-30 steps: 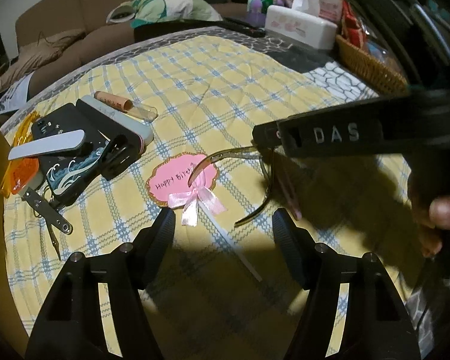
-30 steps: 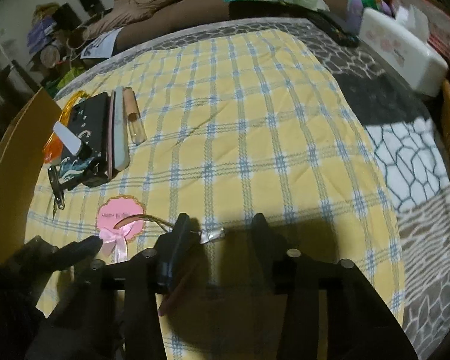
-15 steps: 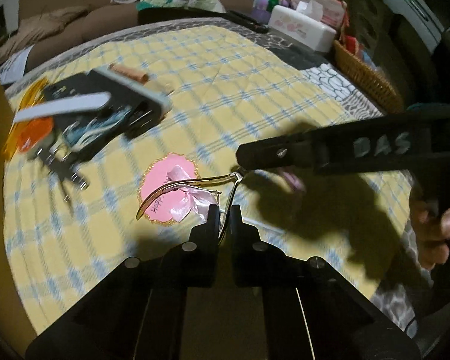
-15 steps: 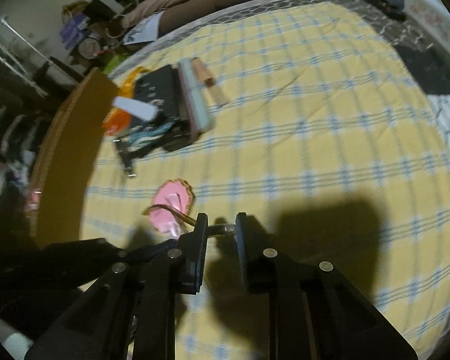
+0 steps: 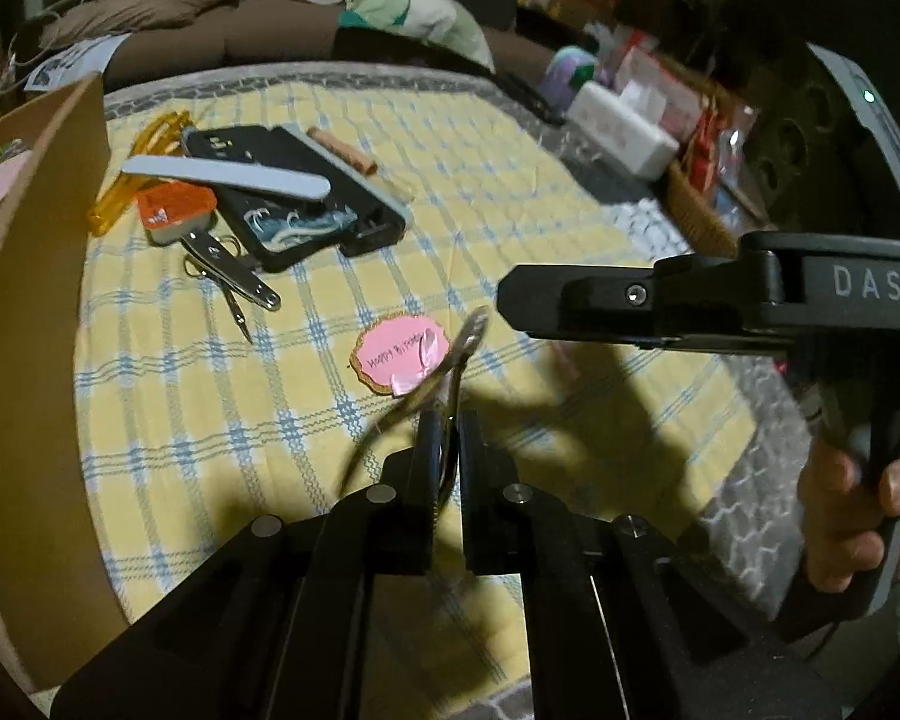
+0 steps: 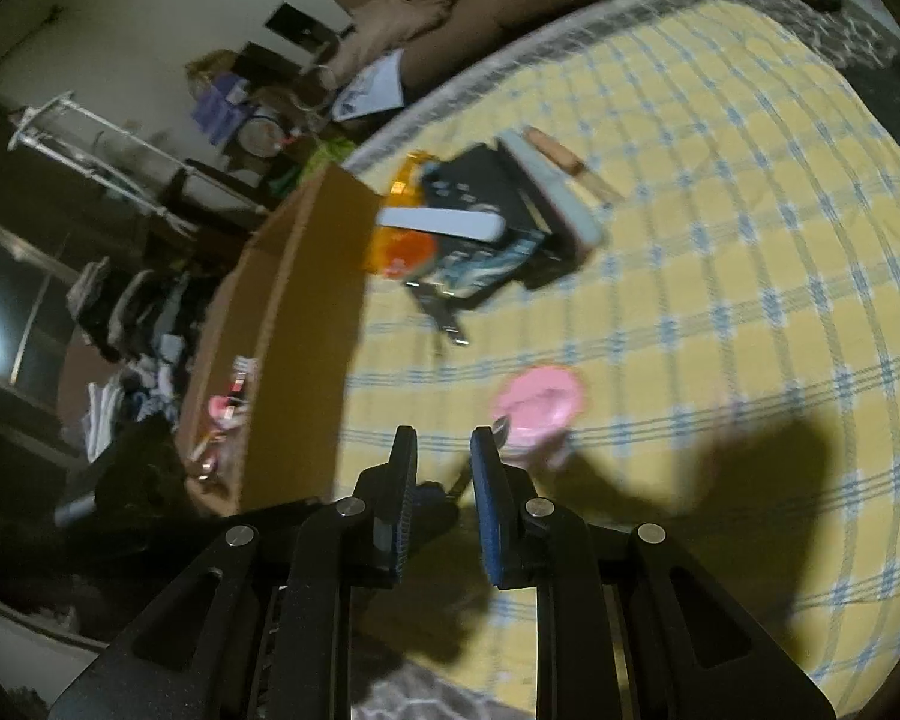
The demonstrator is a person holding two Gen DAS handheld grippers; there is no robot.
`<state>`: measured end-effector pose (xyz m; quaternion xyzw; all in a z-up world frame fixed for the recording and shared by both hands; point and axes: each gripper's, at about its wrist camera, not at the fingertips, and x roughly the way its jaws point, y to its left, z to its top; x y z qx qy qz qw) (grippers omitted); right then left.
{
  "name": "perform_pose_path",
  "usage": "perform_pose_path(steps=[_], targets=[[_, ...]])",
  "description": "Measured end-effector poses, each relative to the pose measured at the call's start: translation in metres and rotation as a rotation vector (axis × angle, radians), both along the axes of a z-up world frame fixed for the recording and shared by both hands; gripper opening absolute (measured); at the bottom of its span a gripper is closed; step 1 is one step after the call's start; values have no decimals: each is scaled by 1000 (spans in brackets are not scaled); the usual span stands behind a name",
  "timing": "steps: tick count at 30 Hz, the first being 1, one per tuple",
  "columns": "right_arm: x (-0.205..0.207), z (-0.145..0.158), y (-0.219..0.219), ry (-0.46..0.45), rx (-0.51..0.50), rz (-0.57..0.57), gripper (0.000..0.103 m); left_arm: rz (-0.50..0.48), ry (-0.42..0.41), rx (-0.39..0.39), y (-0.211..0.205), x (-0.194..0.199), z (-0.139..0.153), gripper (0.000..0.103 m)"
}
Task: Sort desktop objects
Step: 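Lift the nipper with the left tool while the right tool reaches the pink topper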
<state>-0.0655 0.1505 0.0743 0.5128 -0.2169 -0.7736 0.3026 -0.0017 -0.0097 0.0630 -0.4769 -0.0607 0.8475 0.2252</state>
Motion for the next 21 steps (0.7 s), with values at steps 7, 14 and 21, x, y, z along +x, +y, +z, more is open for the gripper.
perform_pose_path(steps=[7,14,21], targets=[[5,-8,-15,-34,50,-25,21,35,-3,-15,-14,3,-7,4],[-7,2,33,33,237,-183,72,-30,64,-181,-5,2,-19,60],[-15,-14,56,43,393,-197,74,-183,141,-422,34,12,-45,72]])
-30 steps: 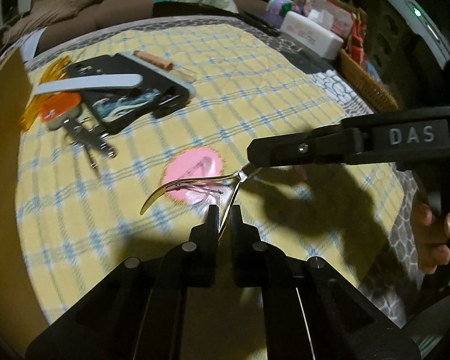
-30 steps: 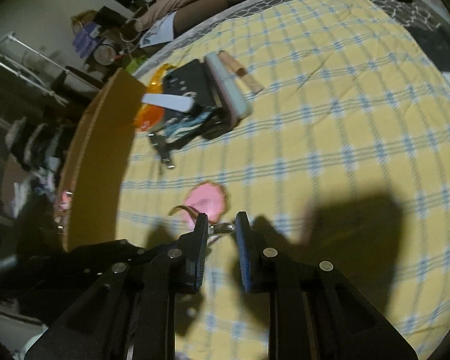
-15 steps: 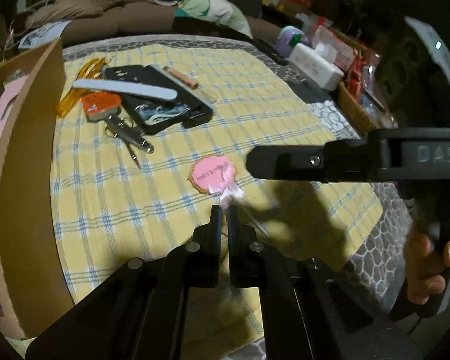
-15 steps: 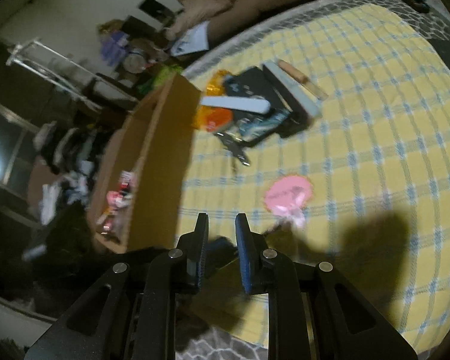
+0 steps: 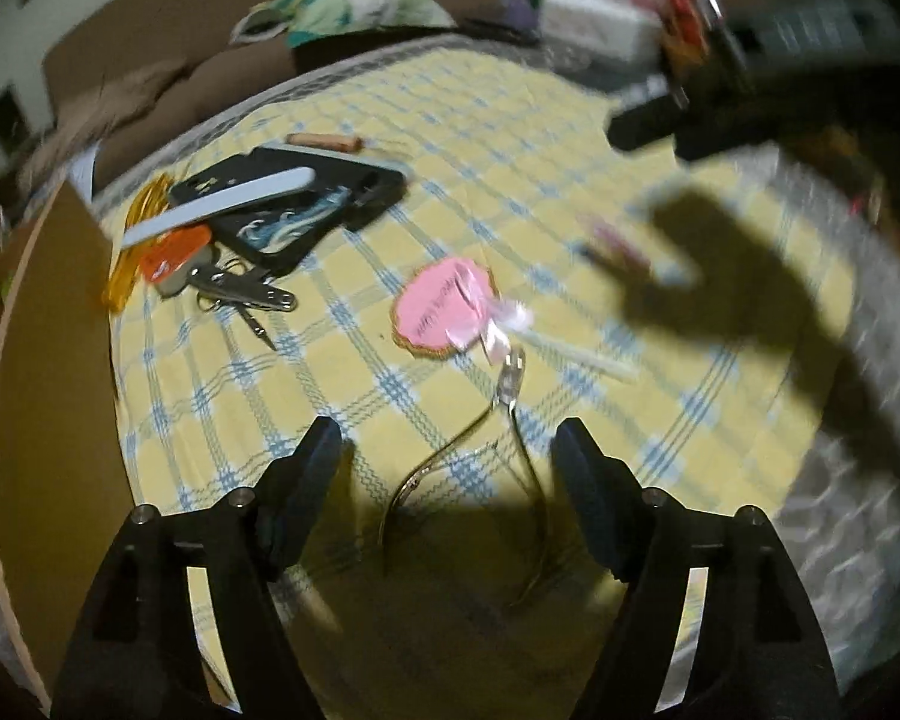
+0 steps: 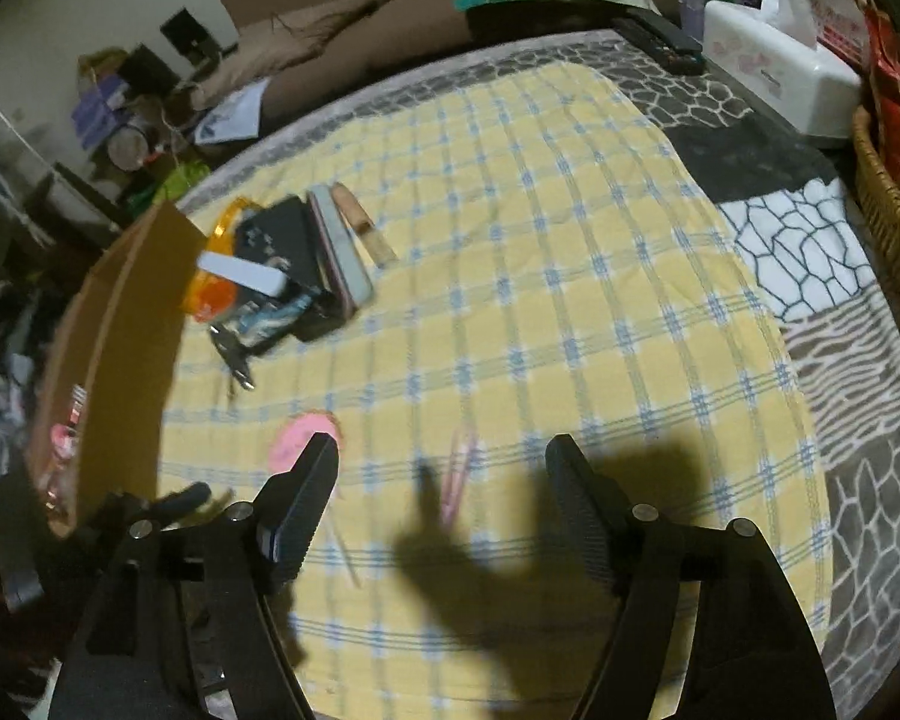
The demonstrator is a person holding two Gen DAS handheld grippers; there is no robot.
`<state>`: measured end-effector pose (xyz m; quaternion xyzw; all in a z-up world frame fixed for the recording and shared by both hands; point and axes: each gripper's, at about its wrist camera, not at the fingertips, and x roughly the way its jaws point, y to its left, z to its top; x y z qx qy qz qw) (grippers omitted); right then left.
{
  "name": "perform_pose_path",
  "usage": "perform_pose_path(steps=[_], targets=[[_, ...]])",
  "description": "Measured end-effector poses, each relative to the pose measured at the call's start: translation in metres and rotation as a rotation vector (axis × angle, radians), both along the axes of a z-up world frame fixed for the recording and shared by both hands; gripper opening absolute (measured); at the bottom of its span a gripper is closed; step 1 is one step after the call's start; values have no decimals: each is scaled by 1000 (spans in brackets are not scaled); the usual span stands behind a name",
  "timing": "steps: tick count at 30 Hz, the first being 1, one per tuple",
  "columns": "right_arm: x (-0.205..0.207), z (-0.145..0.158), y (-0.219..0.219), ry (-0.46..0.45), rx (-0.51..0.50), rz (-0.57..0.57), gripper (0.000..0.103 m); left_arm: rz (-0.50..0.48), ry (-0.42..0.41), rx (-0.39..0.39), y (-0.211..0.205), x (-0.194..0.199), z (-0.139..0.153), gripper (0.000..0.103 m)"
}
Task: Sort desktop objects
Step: 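Lift the nipper with the left tool while the right tool reaches the pink topper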
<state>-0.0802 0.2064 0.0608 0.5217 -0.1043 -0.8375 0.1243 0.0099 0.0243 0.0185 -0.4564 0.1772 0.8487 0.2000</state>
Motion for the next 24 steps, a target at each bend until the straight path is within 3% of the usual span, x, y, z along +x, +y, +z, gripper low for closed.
perform_pose_path(steps=[1,3,5,6,10,13,15,17,18,19,21,24], targets=[[0,-4,-1,-8,5,11,74,-20,19,-49,5,2,-6,73],[-1,-9,-4,-20,20,32,74,-40,51,-45,6,6,-6,74],[2,-13,-9,-28,53,51,74,-30,3,16,-1,2,-7,58],[1,-14,-11,-29,64,59,74,-28,-33,68,-4,0,-7,41],[2,-17,-16,-37,77,79,74,18,-3,88,-9,1,3,1],[5,-16,-20,-34,93,91,74,68,-64,184,-23,-4,8,0],[7,-18,-22,-35,97,94,74,79,-71,190,-29,-4,10,0],[8,-23,-26,-38,115,101,74,87,-58,179,-34,-3,15,2],[8,-26,-29,-40,127,107,74,81,-47,170,-35,-1,18,13],[9,-29,-31,-39,140,112,74,68,-38,151,-35,1,20,44],[10,-31,-37,-34,152,124,74,48,-15,111,-35,7,20,84],[10,-34,-44,-31,179,137,74,2,-17,87,-32,17,14,83]])
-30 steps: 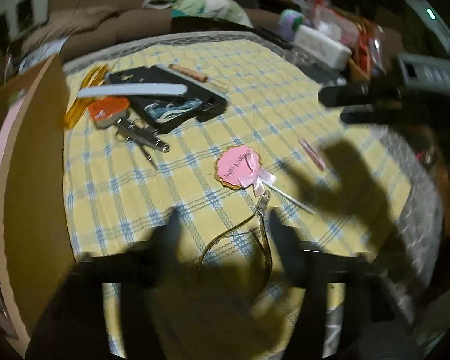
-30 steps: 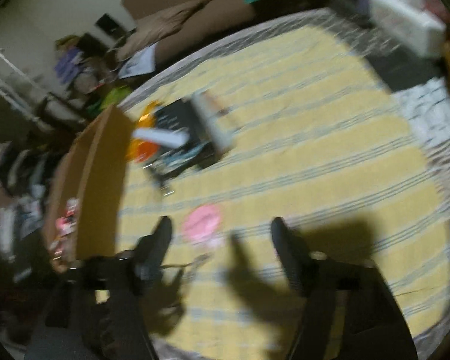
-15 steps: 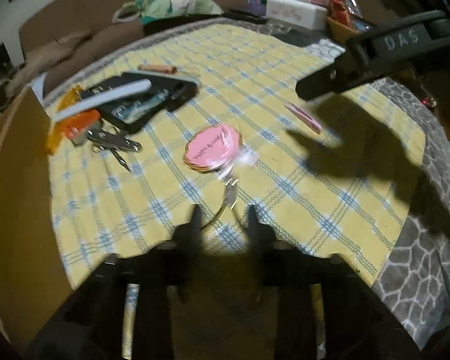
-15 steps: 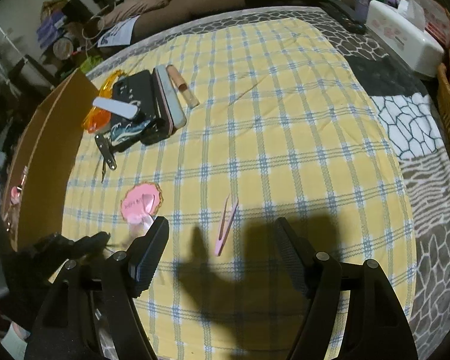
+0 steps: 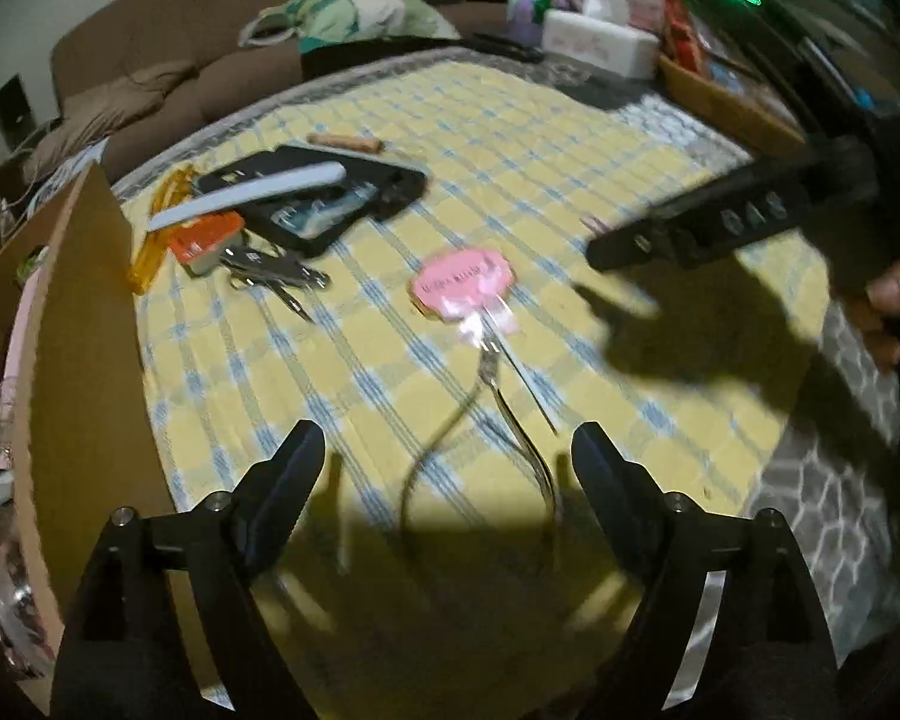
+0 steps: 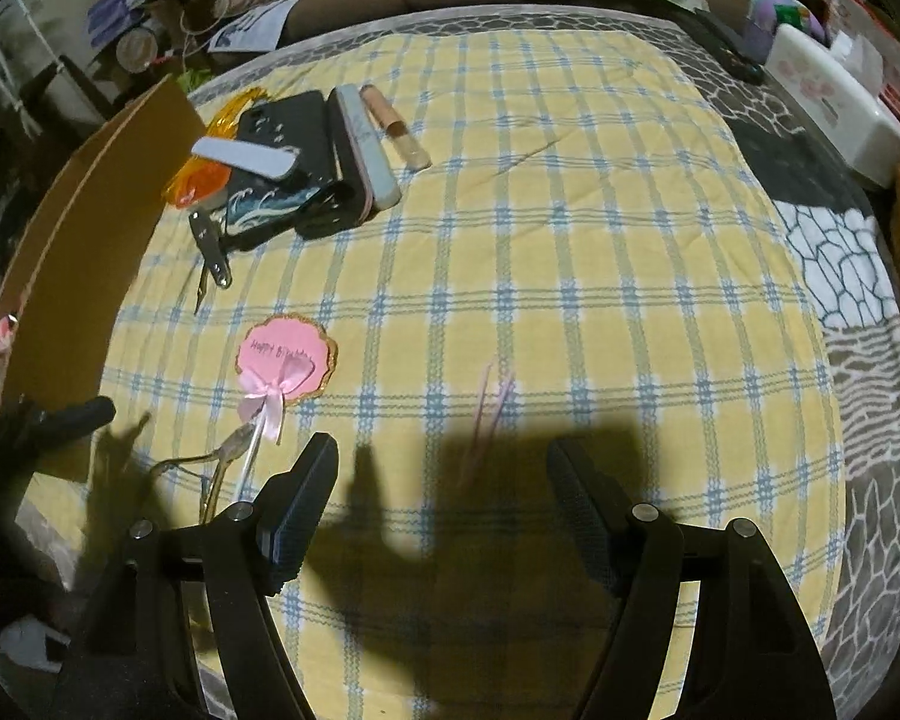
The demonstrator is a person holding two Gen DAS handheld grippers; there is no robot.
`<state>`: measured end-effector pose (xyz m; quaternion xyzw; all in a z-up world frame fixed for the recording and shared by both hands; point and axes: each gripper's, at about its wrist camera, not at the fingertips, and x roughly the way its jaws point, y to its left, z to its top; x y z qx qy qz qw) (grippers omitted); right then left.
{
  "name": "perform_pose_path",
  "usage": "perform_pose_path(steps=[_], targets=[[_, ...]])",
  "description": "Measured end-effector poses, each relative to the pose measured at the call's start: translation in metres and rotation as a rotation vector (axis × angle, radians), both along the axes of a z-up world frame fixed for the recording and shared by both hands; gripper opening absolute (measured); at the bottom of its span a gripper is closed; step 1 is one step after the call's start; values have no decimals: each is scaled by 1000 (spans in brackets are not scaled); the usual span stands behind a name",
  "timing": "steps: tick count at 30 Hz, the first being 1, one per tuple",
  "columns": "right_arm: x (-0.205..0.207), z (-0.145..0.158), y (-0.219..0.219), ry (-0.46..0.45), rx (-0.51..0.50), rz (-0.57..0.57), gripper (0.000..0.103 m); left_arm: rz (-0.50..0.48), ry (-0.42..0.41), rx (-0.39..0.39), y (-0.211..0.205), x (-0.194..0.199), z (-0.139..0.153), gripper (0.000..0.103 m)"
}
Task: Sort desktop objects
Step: 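Lift the nipper with the left tool while the right tool reaches the pink topper, then carry the nipper toward the cardboard box while the right tool grasps the pink topper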
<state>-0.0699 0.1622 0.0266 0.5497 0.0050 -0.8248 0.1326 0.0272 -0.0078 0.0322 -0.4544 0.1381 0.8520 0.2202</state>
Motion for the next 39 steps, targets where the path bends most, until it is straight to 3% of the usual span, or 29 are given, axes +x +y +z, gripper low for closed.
perform_pose_path(steps=[2,4,6,8,11,12,13,19,28,33,38,39], targets=[[0,-3,-3,2,20,3,74,-25,-8,-32,4,5,-9,83],[0,-6,-5,-4,27,9,74,-44,-1,-66,9,10,-21,70],[0,-11,-9,-6,54,14,73,-39,-5,-15,7,11,-20,57],[1,-16,-12,-4,91,23,67,-12,-11,-3,5,9,-20,56],[4,-15,-15,31,129,43,40,10,-17,14,5,8,-18,56],[4,-14,-14,31,117,46,21,17,-17,24,4,8,-17,55],[4,-13,-14,31,115,47,10,25,-22,35,2,7,-15,55],[4,-3,2,24,-10,18,7,86,-18,165,-17,1,14,55],[10,65,1,121,-206,15,7,168,60,366,-60,-6,73,55],[10,73,-11,126,-218,22,7,214,111,452,-87,-9,100,55],[5,56,-30,111,-185,37,14,267,187,533,-120,-10,133,55],[4,52,-38,118,-164,45,31,279,200,541,-125,-9,136,55]])
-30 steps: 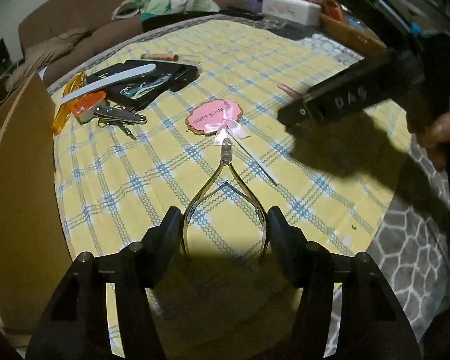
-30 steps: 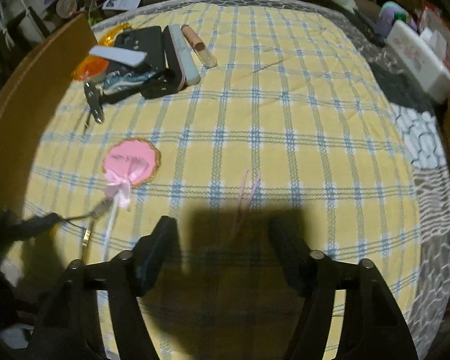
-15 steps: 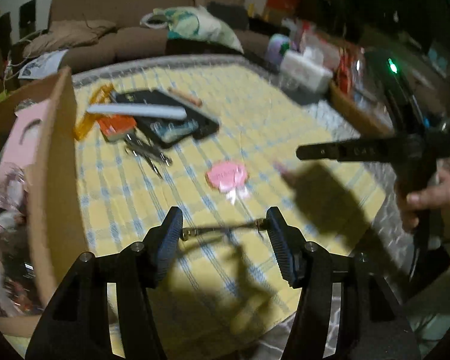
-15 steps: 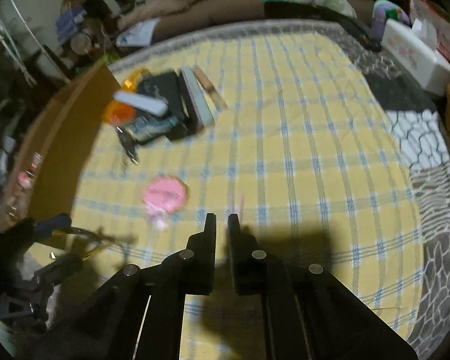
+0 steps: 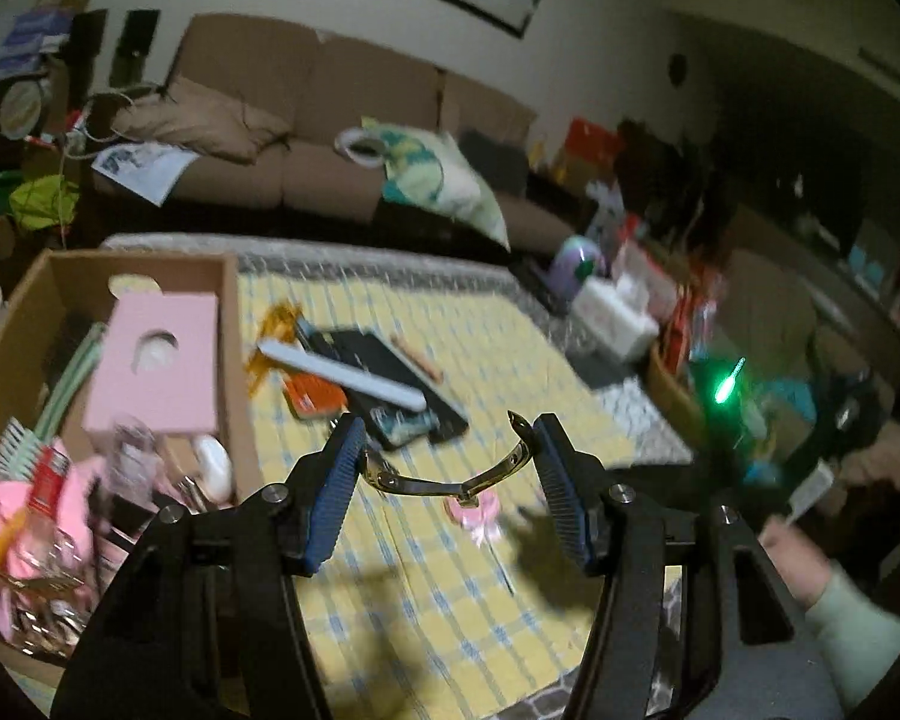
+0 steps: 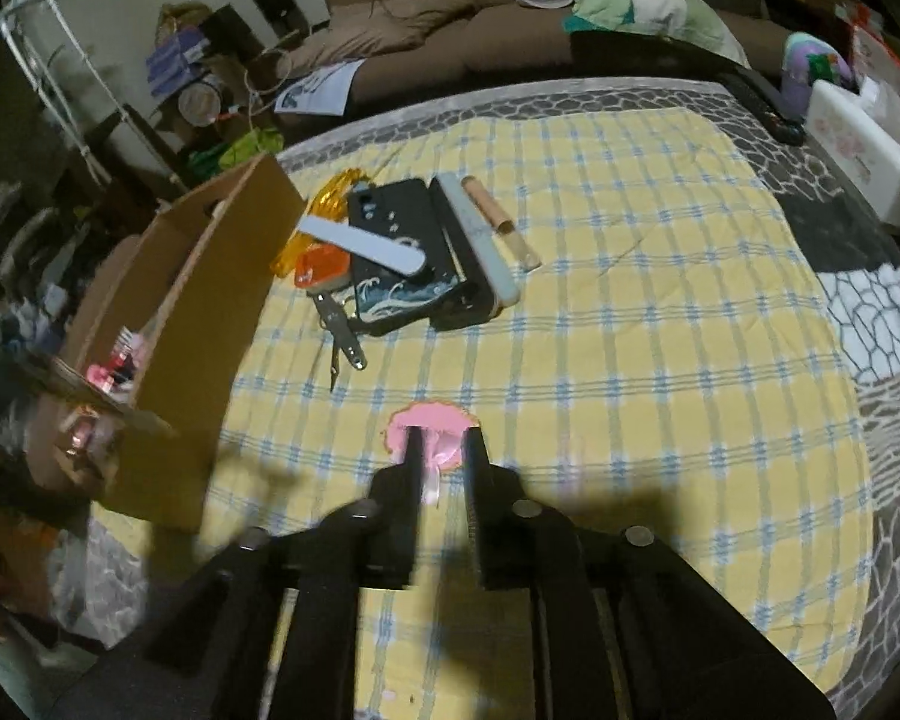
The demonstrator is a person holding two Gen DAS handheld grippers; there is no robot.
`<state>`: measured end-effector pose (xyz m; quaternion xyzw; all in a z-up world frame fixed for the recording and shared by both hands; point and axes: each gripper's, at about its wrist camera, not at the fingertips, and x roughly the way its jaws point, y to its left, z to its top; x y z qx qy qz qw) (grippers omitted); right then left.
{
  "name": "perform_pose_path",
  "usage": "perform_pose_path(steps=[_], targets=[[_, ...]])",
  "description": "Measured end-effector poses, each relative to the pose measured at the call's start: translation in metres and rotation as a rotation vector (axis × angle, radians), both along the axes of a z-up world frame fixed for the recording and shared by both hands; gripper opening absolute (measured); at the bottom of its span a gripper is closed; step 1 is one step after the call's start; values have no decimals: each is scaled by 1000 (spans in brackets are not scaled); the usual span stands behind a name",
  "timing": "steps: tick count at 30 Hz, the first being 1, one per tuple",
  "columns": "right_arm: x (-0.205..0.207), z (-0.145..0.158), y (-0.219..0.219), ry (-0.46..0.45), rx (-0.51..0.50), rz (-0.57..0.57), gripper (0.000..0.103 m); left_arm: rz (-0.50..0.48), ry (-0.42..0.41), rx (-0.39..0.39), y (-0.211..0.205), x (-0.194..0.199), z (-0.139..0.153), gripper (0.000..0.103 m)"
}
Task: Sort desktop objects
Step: 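Carry the nipper toward the cardboard box while the right tool grasps the pink topper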
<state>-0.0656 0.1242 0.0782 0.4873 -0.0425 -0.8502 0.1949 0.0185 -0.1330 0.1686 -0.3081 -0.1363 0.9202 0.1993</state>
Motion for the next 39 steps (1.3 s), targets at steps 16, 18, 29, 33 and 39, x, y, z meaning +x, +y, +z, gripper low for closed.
perform_pose_path(steps=[16,18,29,33,39], targets=[[-17,-71,-68,23,285,71,59,131,6,72,-77,-2,7,55],[-17,-69,-65,11,255,67,58,142,7,80,-85,-1,8,55],[13,45,-98,181,52,133,58,230,-58,36,-145,9,7,55],[25,69,-144,200,-14,232,59,268,-124,-42,-157,7,-6,55],[15,60,-229,147,-26,322,59,270,-177,-93,-163,9,-14,55]])
